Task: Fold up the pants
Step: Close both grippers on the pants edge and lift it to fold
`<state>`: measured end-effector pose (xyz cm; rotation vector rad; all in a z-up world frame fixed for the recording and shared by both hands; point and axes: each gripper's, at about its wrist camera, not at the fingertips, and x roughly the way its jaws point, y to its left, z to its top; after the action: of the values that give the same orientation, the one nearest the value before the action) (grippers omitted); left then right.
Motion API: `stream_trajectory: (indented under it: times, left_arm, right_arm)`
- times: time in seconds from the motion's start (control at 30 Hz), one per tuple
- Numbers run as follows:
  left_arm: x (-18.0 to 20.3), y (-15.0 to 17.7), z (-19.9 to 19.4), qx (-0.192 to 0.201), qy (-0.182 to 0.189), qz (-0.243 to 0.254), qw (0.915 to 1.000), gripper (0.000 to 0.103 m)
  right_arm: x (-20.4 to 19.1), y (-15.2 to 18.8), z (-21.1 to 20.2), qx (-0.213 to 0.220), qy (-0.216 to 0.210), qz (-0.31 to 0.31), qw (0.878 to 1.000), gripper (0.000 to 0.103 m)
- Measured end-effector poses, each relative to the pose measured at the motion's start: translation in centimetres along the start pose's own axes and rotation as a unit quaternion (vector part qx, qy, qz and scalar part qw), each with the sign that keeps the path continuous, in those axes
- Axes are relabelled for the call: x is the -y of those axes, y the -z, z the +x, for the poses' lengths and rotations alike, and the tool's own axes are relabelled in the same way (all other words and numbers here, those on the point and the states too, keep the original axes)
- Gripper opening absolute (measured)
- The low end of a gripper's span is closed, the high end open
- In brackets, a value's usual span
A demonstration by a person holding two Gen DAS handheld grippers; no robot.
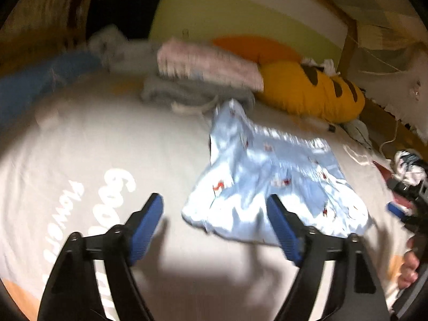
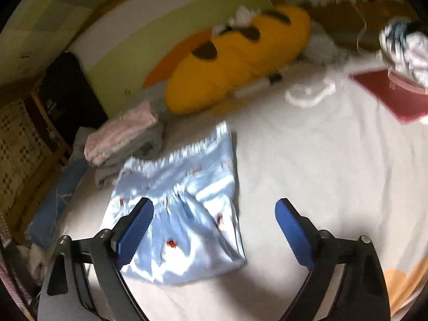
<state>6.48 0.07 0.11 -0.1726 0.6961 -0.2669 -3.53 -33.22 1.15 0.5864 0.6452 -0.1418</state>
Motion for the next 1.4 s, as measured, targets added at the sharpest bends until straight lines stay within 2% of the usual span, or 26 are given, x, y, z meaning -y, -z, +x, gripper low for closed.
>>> stream_trajectory:
  times: [0.1, 0.17, 0.23, 0.27, 0.37, 0.4, 0.47, 0.53, 0.57, 0.6, 0.63, 0.67, 0.7, 0.73, 0.8, 0.83, 0.87, 0.97, 1.0, 1.03, 1.07, 1.1, 1.13, 1.17, 1.3, 1.4]
  left_arm:
    - [-0.6, 0.4, 0.7, -0.032, 0.024, -0.017, 0.9991, 0.071]
    - [-1.0, 0.5, 1.3, -0.056, 0.051, -0.037, 0.9965, 0.070]
    - [-1.4, 0.6, 1.9, -0.077, 0.073, -0.058, 0.9927, 0.069]
    - [-1.6, 0.8, 2.2, -0.086, 0.081, -0.068, 0.9907, 0.065]
    - [-2.2, 0.7, 3.5, -0.098, 0.095, -0.074, 0.9879, 0.050]
    - [-2.5, 0.6, 3.9, -0.096, 0.090, -0.076, 0.9884, 0.044]
    - [-3.1, 0.5, 4.4, -0.101, 0.092, -0.091, 0.9864, 0.042]
    - [-3.6, 0.4, 4.2, -0.101, 0.102, -0.105, 0.9841, 0.042]
    - [-3.6, 0.4, 4.1, -0.102, 0.102, -0.103, 0.9841, 0.042]
    - [-3.5, 0.4, 4.0, -0.104, 0.100, -0.101, 0.9844, 0.042]
    - [-3.5, 0.5, 4.0, -0.105, 0.100, -0.101, 0.9843, 0.042]
    - [-3.5, 0.5, 3.9, -0.108, 0.100, -0.105, 0.9836, 0.044]
    - [-3.5, 0.5, 4.0, -0.113, 0.104, -0.111, 0.9819, 0.047]
    - [-3.6, 0.5, 4.0, -0.118, 0.110, -0.119, 0.9797, 0.049]
    - [-3.6, 0.5, 4.1, -0.133, 0.128, -0.140, 0.9729, 0.060]
    - [-3.7, 0.6, 4.2, -0.142, 0.145, -0.155, 0.9669, 0.064]
    - [-3.7, 0.6, 4.4, -0.143, 0.155, -0.163, 0.9638, 0.068]
    - [-3.5, 0.4, 5.0, -0.138, 0.158, -0.169, 0.9630, 0.066]
    - [-3.5, 0.2, 5.2, -0.130, 0.158, -0.170, 0.9639, 0.059]
    - [-3.5, 0.2, 5.4, -0.123, 0.155, -0.171, 0.9652, 0.049]
    - [-3.6, 0.3, 5.8, -0.124, 0.150, -0.175, 0.9652, 0.019]
    - [-3.9, 0.5, 6.4, -0.136, 0.154, -0.187, 0.9606, 0.003]
    - [-4.2, 0.9, 6.8, -0.146, 0.168, -0.202, 0.9538, 0.003]
    - [-4.5, 1.1, 6.8, -0.144, 0.172, -0.213, 0.9510, 0.003]
    - [-3.9, 0.5, 3.6, -0.108, 0.156, -0.178, 0.9655, 0.002]
    - [-3.5, 0.5, 0.5, -0.102, 0.159, -0.190, 0.9635, 0.002]
  right_arm:
    - [1.7, 0.8, 1.8, -0.074, -0.058, 0.060, 0.994, 0.082]
    - [2.4, 1.5, 2.9, -0.106, -0.077, 0.088, 0.987, 0.078]
    - [3.3, 2.2, 4.2, -0.142, -0.117, 0.123, 0.975, 0.077]
    - [3.5, 2.3, 4.5, -0.149, -0.128, 0.135, 0.971, 0.076]
    - [3.7, 2.5, 5.1, -0.158, -0.136, 0.131, 0.969, 0.074]
    - [3.8, 2.6, 5.1, -0.162, -0.130, 0.135, 0.969, 0.072]
    - [4.1, 2.7, 4.4, -0.156, -0.098, 0.144, 0.972, 0.069]
    - [4.2, 2.4, 2.7, -0.120, -0.039, 0.139, 0.982, 0.065]
    - [4.0, 2.3, 1.5, -0.090, -0.011, 0.119, 0.989, 0.066]
    - [3.7, 2.2, 1.1, -0.079, 0.000, 0.105, 0.991, 0.073]
    - [3.9, 2.1, 1.3, -0.089, -0.018, 0.106, 0.990, 0.079]
    - [4.0, 2.1, 1.9, -0.109, -0.043, 0.112, 0.987, 0.080]
    - [4.2, 2.4, 3.2, -0.148, -0.079, 0.125, 0.978, 0.080]
    - [4.3, 2.7, 3.8, -0.164, -0.091, 0.131, 0.973, 0.080]
    - [4.1, 2.9, 3.8, -0.145, -0.090, 0.125, 0.977, 0.080]
    - [4.0, 2.9, 4.0, -0.142, -0.093, 0.123, 0.978, 0.080]
    - [3.9, 2.8, 4.4, -0.140, -0.106, 0.126, 0.976, 0.080]
    - [3.5, 2.7, 5.8, -0.140, -0.136, 0.139, 0.971, 0.080]
    - [3.3, 2.5, 6.0, -0.137, -0.138, 0.137, 0.971, 0.070]
    - [3.0, 2.5, 6.2, -0.136, -0.138, 0.136, 0.972, 0.051]
    - [2.8, 2.6, 6.7, -0.141, -0.139, 0.138, 0.970, 0.039]
    - [2.9, 3.0, 7.2, -0.156, -0.143, 0.145, 0.967, 0.019]
    - [2.7, 3.3, 7.6, -0.171, -0.152, 0.149, 0.962, 0.012]
    - [2.5, 3.5, 7.9, -0.177, -0.158, 0.152, 0.960, 0.009]
    - [1.8, 3.3, 5.6, -0.150, -0.149, 0.121, 0.970, 0.005]
    - [0.9, 3.2, 2.9, -0.136, -0.162, 0.111, 0.971, 0.005]
